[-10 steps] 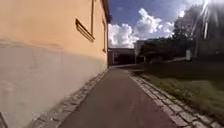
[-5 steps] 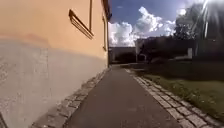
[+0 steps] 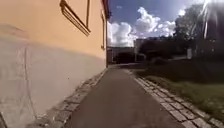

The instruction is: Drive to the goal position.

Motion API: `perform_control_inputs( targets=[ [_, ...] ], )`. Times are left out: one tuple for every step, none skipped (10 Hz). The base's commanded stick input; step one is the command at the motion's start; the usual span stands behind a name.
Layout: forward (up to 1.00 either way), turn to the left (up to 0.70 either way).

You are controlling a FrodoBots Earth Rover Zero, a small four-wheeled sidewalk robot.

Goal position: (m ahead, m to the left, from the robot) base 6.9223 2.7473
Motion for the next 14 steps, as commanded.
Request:
perform_control_inputs(
  targets=[
    [0.70, 0.00],
    [0.70, 0.00],
    [0.70, 0.00],
    [0.70, 0.00],
    [0.70, 0.00],
    [0.70, -0.30],
    [0.70, -0.35],
    [0.70, -0.35],
    [0.70, -0.16],
    [0.70, 0.00],
    [0.70, 0.00],
    [0.70, -0.06],
    [0.70, -0.30],
    [0.70, -0.35]
  ],
)
